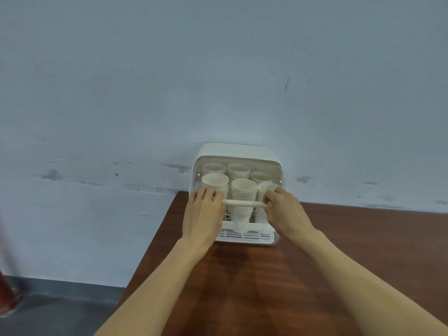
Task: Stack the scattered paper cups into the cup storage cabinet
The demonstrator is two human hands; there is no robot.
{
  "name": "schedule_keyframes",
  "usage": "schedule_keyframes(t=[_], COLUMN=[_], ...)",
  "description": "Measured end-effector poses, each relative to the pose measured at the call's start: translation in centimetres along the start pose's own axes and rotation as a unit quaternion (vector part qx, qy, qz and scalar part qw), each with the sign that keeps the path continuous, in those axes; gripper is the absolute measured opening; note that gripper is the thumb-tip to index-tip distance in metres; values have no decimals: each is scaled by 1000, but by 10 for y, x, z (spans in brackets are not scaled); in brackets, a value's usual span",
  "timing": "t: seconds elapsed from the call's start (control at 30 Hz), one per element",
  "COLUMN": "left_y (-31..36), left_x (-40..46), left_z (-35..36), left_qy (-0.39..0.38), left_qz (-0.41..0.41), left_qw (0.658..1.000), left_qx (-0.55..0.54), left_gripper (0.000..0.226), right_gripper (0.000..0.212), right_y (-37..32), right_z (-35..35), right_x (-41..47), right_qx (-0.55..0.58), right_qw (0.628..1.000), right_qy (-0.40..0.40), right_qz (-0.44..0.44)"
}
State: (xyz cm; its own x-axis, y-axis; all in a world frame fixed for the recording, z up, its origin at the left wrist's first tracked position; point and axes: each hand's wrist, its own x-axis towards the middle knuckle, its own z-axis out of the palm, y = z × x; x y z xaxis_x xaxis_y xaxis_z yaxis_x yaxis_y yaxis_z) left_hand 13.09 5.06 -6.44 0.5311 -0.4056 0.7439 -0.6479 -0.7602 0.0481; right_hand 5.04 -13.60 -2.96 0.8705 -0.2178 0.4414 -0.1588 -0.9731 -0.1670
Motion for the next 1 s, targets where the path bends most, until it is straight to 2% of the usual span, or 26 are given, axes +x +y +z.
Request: schedule_keyframes(t=[0.23,0.5,0.67,0.8,0.9,1.0], left_y=[-6,-7,-5,-3,1,3], left_x=[-13,-24,-31,-31,-27,-27], left_z=[6,11,7,-6,-26,-53], left_qy=[-65,-74,-83,-162,-210,-197], left_qz=[-6,-12,-11,-25,-54,-80], left_qw=[998,997,995,984,973,972], left_qx=[-4,-26,-55,-74,-81,-99], left_gripper=[11,7,15,33,37,37], right_gripper=[15,16,29,40,45,46], right_y=[-8,-13,-17,-20,-25,-28], right_z=[12,30,30,21,4,-15], right_x=[-17,-32,-41,-50,-57,-68], right_qx=[-8,-31,-38,-51,-56,-50], right_qw=[999,998,998,997,995,996], right_qy=[-19,14,7,-39,-80,-65], right_qz=[36,50,44,39,32,28])
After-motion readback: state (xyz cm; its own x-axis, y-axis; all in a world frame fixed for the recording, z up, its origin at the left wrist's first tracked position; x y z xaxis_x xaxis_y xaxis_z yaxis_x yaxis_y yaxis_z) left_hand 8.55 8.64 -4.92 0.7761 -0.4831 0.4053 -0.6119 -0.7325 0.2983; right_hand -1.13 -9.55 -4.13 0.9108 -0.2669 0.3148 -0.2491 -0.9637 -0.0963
